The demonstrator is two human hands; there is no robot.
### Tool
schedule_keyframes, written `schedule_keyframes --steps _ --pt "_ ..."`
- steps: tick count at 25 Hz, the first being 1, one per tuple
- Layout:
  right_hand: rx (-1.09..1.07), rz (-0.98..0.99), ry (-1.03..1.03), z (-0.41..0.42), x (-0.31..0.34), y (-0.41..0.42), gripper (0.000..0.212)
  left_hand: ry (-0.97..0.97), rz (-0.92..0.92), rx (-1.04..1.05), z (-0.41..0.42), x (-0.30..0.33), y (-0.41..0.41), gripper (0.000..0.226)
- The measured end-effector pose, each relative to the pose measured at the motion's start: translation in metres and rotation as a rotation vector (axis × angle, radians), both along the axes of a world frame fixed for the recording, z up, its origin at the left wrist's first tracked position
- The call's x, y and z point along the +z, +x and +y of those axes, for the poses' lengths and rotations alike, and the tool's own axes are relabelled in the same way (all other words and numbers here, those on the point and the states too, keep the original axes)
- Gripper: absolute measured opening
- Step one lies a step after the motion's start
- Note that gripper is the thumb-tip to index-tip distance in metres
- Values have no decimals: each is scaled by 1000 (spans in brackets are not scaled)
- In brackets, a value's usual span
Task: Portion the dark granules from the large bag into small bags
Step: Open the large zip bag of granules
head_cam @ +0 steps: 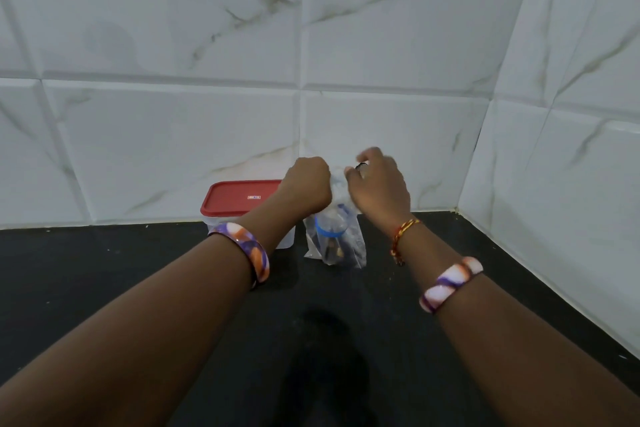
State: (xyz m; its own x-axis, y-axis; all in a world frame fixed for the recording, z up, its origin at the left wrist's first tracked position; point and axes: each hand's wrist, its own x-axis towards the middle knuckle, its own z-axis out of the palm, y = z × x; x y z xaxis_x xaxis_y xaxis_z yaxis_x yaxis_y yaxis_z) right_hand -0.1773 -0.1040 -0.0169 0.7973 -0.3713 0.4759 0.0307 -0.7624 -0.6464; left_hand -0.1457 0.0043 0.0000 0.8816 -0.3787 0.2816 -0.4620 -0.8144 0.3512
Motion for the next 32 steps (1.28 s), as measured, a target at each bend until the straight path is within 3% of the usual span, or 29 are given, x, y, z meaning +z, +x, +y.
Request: schedule_keyframes --steps 2,4,7,10,13,15,17,19,21,23,25,27,29,32 --pt "28 -52 -377 10 -5 -14 26 -2 0 -14 6 -1 2 18" --pt "25 238 -508 9 -13 -15 40 6 -6 -16 16 0 2 11" --pt "-34 574 -453 -3 -10 -15 56 104 38 23 28 -3 1 47" --pt "11 571 -528 6 -5 -14 60 428 208 -83 44 -7 -7 51" --pt "272 697 -174 24 -5 -14 33 595 358 -80 65 -13 -4 52" --pt "387 737 -16 35 -6 -10 43 567 328 -3 77 -14 -4 43" --pt "442 728 -17 43 -11 -4 55 503 230 75 84 -18 -8 44" --pt "480 753 -66 48 -19 -1 61 556 194 152 87 -28 -13 60" --pt "503 836 -135 47 -30 -1 64 690 322 145 85 -38 -23 71" --pt "525 897 -156 41 -38 -2 64 746 509 51 84 -36 -28 67" --pt "566 881 -123 31 -33 -2 53 709 514 -19 82 -18 -25 55" --pt "604 804 -49 15 -18 0 32 591 314 3 72 3 -18 40" --pt "585 685 42 0 -4 4 16 315 93 25 49 9 -11 27" --pt "366 491 227 -20 -11 22 14 33 107 -83 3 -2 1 26"
